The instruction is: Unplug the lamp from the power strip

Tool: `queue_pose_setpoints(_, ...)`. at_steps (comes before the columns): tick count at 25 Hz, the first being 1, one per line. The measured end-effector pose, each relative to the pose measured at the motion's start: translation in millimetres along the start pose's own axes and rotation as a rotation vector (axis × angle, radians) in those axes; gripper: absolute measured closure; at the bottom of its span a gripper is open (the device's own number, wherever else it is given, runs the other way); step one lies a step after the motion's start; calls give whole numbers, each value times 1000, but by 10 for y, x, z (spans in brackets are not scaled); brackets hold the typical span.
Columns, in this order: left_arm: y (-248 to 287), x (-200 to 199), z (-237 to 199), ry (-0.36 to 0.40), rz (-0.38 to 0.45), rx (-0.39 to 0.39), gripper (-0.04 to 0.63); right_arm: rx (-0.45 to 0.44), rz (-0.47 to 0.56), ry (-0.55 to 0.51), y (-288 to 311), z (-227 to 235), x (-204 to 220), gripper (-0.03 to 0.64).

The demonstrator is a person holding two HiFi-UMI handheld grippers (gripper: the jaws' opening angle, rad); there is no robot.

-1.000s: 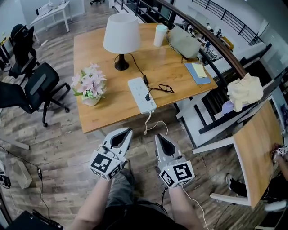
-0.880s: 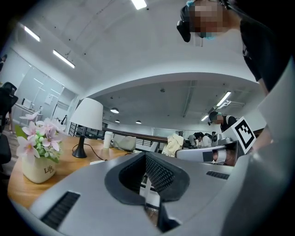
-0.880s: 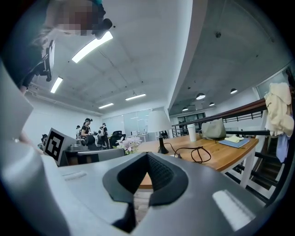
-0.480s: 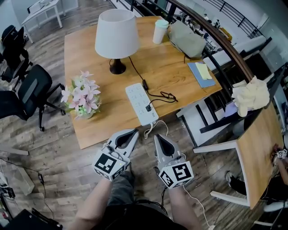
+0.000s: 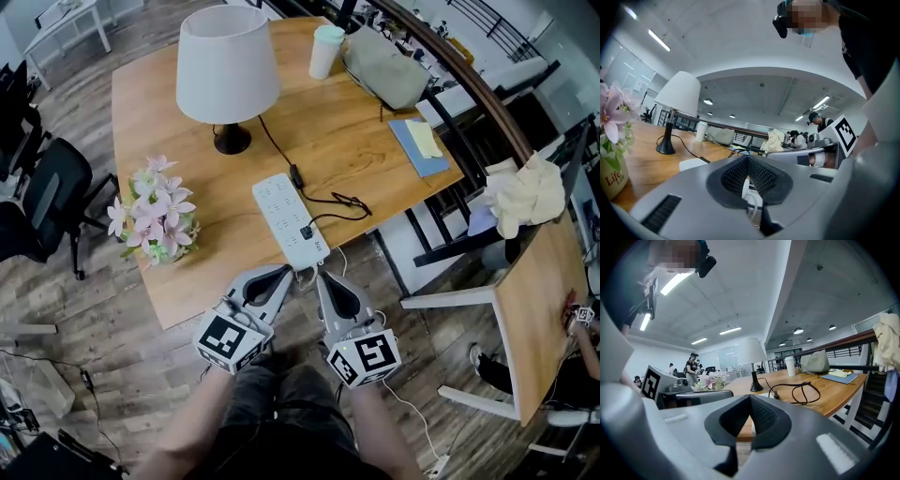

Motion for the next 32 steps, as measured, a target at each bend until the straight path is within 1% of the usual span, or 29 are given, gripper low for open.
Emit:
queue_pose_setpoints(10,156,90,-159,-33,-23,-55,598,-35,-42,-4,262,132,101,609)
queue_pose_setpoints(18,351,138,-287,-42,-81,-112,598,-72,-110,-54,545,275,160,609)
queue_pose_setpoints(19,373,146,-305,-44,-86,-121,598,-83,-119,-60,575,288,173,577)
queue_pose_setpoints(20,394,153,-323,-44,-90,-129,598,-91,-128,-65,604,302,185,563)
queue_pose_setpoints(26,490,145,-400,-14,-96,-177,598,-96,-168,-78,733,412,249,561)
queue_pose_setpoints(30,551,145,-444,10,-121,-215,598,-111,-185,-68,816,476,287,549)
queue_pose_setpoints(32,592,150,-455,17,-139,-221,598,-121,-193,-67,857,496,303,549)
Point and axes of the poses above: the fingertips, and each gripper's own axes: y forward along the fingers, z to its right, x out of its underside, the point moved 10 cm from there along -y, backward along the fingers, and after that the axes turned 15 degrees about -y, right-handed, at the moved point
